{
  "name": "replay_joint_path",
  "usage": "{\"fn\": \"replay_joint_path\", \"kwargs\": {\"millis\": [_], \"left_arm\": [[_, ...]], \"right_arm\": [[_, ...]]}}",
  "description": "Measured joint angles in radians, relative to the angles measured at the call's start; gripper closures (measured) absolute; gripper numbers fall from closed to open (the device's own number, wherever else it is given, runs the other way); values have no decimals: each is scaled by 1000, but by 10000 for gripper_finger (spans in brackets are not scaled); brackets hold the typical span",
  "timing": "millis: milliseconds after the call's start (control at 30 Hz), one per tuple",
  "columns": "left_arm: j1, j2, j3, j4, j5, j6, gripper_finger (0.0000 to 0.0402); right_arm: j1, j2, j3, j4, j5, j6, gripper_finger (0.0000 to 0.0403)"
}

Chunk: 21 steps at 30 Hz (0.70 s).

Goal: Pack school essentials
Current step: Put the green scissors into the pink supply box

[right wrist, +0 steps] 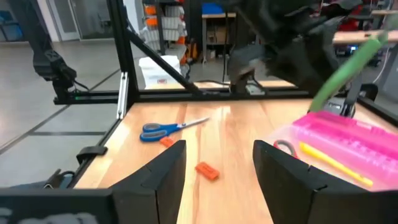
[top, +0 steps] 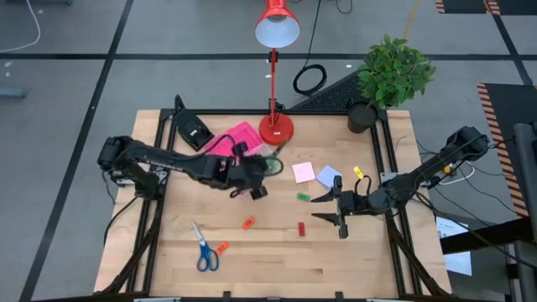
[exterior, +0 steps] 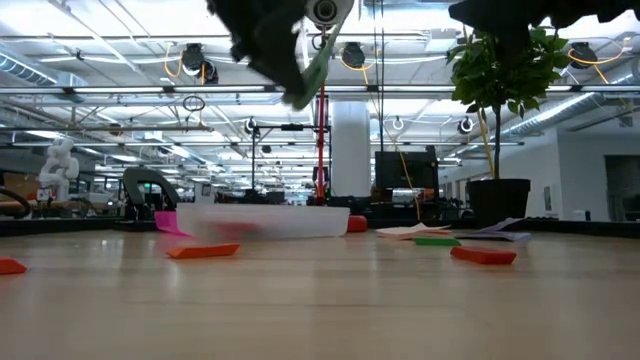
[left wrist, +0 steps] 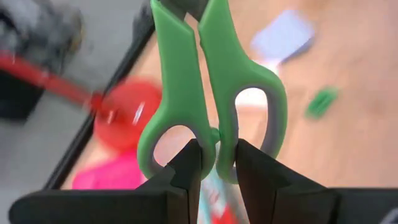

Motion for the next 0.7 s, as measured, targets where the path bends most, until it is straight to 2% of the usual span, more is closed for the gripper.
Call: {"fn": "replay_joint_path", "kwargs": {"millis": [100,200,533,700], "left_arm": [[51,0,0,-130,18,-81,314],[90,7,-24,-176,58,-135,314],[166,10,-179,-135,278,-144,314],[182,10,-244,-71,321,-144,314]], "right_arm": [[0,0,0,-20,-4,26,225],[0,0,0,-40,-5,38,225],[0,0,0,-43,-5,37,225],[0,0,0,-43,-5,34,225]]}}
